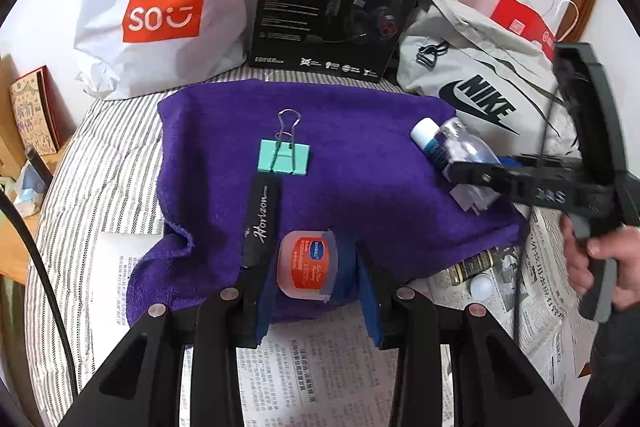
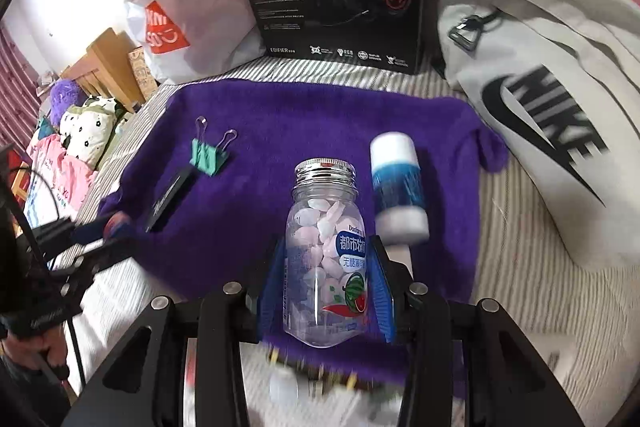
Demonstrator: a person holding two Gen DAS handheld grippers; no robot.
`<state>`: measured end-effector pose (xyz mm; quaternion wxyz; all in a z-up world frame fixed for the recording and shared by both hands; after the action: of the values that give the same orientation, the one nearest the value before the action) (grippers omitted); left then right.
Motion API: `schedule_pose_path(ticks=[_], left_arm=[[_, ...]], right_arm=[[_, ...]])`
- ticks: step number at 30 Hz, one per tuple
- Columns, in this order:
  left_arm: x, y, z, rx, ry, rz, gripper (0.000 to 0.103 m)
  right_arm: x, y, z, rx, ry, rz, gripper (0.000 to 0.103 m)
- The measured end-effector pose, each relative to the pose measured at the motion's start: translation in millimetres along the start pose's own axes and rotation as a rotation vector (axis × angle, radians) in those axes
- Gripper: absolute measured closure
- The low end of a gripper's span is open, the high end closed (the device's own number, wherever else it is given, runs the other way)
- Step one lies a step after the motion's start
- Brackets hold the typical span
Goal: Organize rigid objects
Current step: 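Carry the Vaseline tin and pill bottle onto the purple towel with both grippers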
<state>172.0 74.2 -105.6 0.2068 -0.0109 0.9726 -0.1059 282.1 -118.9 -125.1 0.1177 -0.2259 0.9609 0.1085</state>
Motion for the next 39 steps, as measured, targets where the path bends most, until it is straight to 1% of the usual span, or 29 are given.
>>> schedule_pose_path(ticks=[6,10,13,15,21,30,33,37,39], left_arm=[[-3,8,0,-0.014,-0.008,-0.011,0.068],[-4,10,2,-0.011,-0.003,-0.013,0.068],[-6,11,4,-0.008,0.001,-0.013,0.068],[-6,11,5,-0.004,0.004,-0.012,0.068],[-7,11,8,0.002,0.011,-0.010,0.068],[-7,13,11,0.012,0.028,-0.008,0.068],[-6,13,12,0.014,0.033,-0.008,0.068],[-9,14,13,0.012,0.035,-0.007,0.068],[-12,14,14,0.015,0.034,-0.007,0.068]], right_arm=[[-26,0,27,0.021,0.036,-0.013,0.062],[-36,1,41,0.055,0.059,-0.028,0.062],[-40,1,48,0.098,0.071,-0.040,0.062],[-42,0,52,0.107,0.080,-0.039,0.062],[-47,0,60,0.123,0.091,-0.048,0.062],[-51,-1,63,0.118,0.103,-0.083,0.062],[-49,-1,62,0.110,0.112,-0.085,0.060],[-41,-1,60,0.098,0.133,-0.089,0.054],[-35,0,57,0.103,0.141,-0.089,0.054]])
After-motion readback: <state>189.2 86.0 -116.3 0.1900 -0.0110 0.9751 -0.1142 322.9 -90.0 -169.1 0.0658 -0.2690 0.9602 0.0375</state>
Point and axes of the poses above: each gripper's, at about its wrist camera, not at the fingertips, and z roughly the way its jaws point, y to its left, x to its underside, the point moved 3 cm from there along z, roughly the way its jaws point, and after that the axes turned 11 degrees about y, right-handed, at the moved point
